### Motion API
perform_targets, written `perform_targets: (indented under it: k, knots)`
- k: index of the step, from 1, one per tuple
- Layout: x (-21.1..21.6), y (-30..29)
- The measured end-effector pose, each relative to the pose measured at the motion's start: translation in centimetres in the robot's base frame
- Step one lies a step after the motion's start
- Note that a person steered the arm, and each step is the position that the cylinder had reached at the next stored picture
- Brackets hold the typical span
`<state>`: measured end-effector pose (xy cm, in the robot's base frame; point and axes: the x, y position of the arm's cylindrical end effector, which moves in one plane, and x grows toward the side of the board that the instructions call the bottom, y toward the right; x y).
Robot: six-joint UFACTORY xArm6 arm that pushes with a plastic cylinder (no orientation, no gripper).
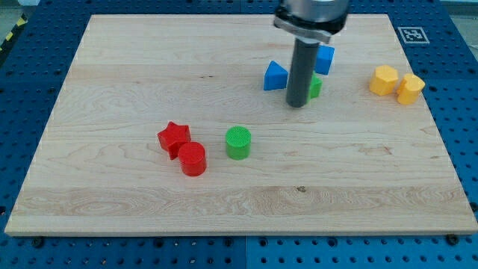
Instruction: Push the green star a bit down
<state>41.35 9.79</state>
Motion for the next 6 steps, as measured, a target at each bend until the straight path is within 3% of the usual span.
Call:
perform_targets:
  k: [2, 4, 6]
  knots:
    - [-2.6, -3.5]
    - [-7.0, -1.2]
    - [-0.4, 10.8]
